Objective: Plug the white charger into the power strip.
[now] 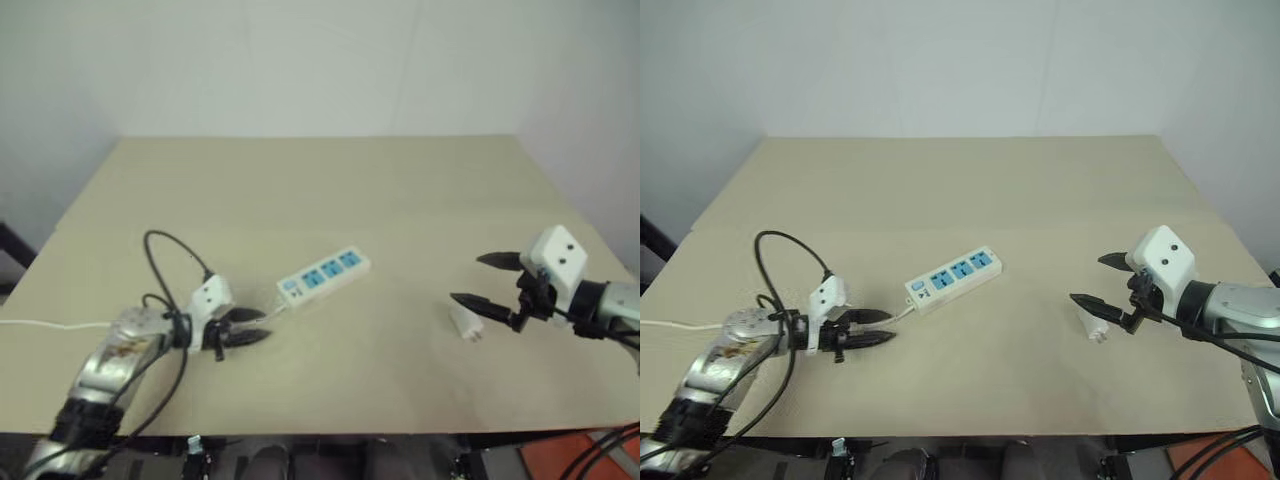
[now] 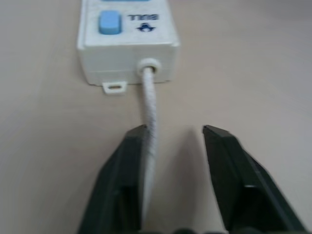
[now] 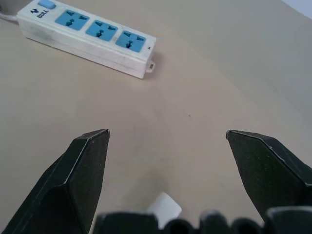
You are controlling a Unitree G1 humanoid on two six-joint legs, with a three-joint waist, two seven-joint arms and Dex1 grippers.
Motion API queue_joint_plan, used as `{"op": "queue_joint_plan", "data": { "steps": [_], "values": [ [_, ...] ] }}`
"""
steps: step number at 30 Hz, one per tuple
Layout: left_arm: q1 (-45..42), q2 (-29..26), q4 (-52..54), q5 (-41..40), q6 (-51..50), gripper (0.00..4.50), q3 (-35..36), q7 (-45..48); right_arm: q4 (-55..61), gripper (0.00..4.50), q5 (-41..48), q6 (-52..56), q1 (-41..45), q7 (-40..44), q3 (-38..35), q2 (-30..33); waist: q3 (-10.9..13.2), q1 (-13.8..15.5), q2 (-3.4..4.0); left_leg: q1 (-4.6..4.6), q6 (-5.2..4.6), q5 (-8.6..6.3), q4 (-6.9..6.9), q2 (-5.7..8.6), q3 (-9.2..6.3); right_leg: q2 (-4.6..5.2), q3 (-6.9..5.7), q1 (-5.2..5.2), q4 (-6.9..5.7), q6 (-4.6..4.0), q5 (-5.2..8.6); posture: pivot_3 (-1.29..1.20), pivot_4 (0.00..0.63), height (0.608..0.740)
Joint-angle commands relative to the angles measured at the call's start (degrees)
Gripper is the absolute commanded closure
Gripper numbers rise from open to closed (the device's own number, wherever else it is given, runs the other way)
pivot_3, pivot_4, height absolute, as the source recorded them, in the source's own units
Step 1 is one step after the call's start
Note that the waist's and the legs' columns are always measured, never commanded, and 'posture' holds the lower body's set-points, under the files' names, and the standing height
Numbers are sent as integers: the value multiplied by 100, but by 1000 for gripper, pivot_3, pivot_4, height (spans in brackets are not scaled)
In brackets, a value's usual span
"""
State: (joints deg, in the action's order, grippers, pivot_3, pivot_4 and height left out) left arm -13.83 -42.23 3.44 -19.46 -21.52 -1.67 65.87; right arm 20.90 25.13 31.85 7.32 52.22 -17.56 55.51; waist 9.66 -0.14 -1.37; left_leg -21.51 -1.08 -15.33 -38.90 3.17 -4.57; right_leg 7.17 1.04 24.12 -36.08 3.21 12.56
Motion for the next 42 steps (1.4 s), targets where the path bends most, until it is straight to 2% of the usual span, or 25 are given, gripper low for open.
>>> {"op": "queue_joint_plan", "data": {
  "steps": [1, 4, 8, 11, 17, 23, 29, 32, 34, 42],
  "values": [
    [-142, 33, 191, -290, 155, 962, 313, 19, 151, 0, 59, -5, 19, -40, -206, 48, 0, 17, 0, 0, 0, 0, 0, 0, 0, 0, 0, -1, 0, 0, 0, 0, 150, 740],
    [-499, 634, -176, 79, 736, 10, 305, -747, 148, 0, 63, 8, 60, -82, -176, 20, 0, 49, 0, 0, 0, 0, 0, 2, 0, 0, -1, -3, 2, 0, 0, 0, 150, 740],
    [-859, 1442, -1014, 446, 1921, 10, 148, -1128, 201, 0, 101, 48, 127, -172, -127, -32, -1, 69, -2, -3, 1, 0, -4, 10, 3, 3, -4, -3, 7, -2, -8, 0, 150, 740],
    [-1099, 1838, -1665, 571, 2327, 10, -42, -1103, 255, 0, 115, 69, 157, -244, -110, -53, -1, 57, -2, -5, 1, 0, -3, 13, 6, 2, -2, 3, 6, -3, -8, 0, 150, 740],
    [-1482, 2112, -2758, 809, 2807, 10, -303, -905, 361, 0, 159, 144, 191, -385, -160, -77, -1, 57, -3, -6, 0, 0, -5, 15, 7, 1, -3, 2, 6, -2, -8, 0, 150, 740],
    [-1736, 2263, -3539, 1148, 3201, 10, -325, -1234, 454, 0, 217, 154, 189, -429, -166, -79, -2, 74, -3, -6, 0, 0, -7, 17, 7, 1, -4, -1, 6, -1, -8, 0, 150, 740],
    [-1942, 2613, -4195, 1061, 3077, 10, -470, -816, 466, 0, 230, 162, 309, -468, -65, -107, -4, 82, -3, -1, 0, 0, -10, 19, 7, 1, -4, -8, 4, 1, -9, 0, 150, 740],
    [-1920, 2711, -4361, 1106, 3272, 598, -552, -541, 500, 0, 248, 212, 368, -465, -56, -98, -8, 85, 0, -1, 0, 0, -12, 21, 9, 2, -5, -10, 5, 3, -10, 0, 150, 740],
    [-1885, 2675, -4140, 946, 3269, 1174, -568, -110, 521, 0, 260, 244, 370, -435, -93, -64, -11, 89, 0, -1, -1, 0, -11, 21, 8, 2, -6, -12, 7, 3, -9, 0, 150, 740],
    [-1737, 1969, -2926, 403, 3085, 1191, -572, 1438, 451, 0, 276, 276, 270, -274, -201, 103, -10, 50, -1, -22, -3, -1, -11, 19, 5, 2, -6, 10, 7, 3, -9, 0, 150, 740]
  ]
}}
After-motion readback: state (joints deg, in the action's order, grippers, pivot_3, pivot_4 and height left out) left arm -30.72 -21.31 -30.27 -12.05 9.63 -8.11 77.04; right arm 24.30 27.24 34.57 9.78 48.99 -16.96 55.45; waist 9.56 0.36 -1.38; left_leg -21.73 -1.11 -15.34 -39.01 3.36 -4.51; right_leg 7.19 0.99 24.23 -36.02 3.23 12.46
